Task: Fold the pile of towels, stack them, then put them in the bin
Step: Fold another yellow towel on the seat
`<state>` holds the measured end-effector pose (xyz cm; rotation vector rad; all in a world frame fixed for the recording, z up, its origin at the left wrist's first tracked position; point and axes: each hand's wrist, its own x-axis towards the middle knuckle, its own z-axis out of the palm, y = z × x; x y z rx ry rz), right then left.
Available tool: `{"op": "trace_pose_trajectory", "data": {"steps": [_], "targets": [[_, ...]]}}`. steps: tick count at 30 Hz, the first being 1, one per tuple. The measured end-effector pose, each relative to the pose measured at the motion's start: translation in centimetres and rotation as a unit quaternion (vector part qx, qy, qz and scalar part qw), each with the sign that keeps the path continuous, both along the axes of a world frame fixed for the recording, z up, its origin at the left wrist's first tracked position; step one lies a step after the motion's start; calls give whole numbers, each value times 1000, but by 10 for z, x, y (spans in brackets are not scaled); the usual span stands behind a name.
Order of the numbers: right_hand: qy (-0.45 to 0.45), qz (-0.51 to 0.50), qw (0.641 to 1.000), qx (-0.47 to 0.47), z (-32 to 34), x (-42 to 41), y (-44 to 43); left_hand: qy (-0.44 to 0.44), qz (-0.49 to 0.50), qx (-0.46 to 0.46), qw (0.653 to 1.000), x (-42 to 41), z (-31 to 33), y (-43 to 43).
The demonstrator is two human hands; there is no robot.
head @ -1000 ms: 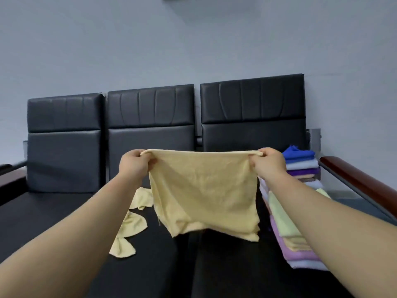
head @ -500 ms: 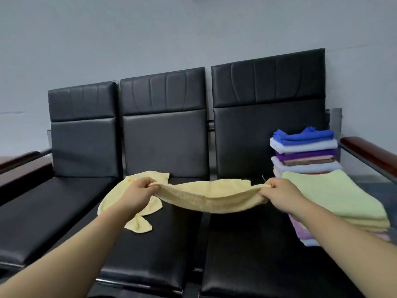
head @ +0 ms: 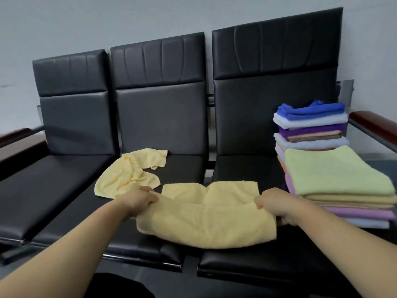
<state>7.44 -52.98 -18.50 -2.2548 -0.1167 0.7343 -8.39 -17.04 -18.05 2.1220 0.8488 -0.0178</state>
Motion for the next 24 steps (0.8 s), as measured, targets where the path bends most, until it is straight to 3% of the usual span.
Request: {"op": "trace_pose_trajectory", "data": {"steps": [3,9,18,24], "targets": [[-32,-14,999,14,-5,7,9,-9,47,-27,998,11,-7,-2],[-158,-21,987,9,-11,43,40,-70,85,34,993,48,-23,10],[-197,-13,979,-46,-39,71,55,-39,60,169,983,89,-56,10],[-203,-16,974,-101,-44,84,61,-13,54,209,976,95,-67,10]]}}
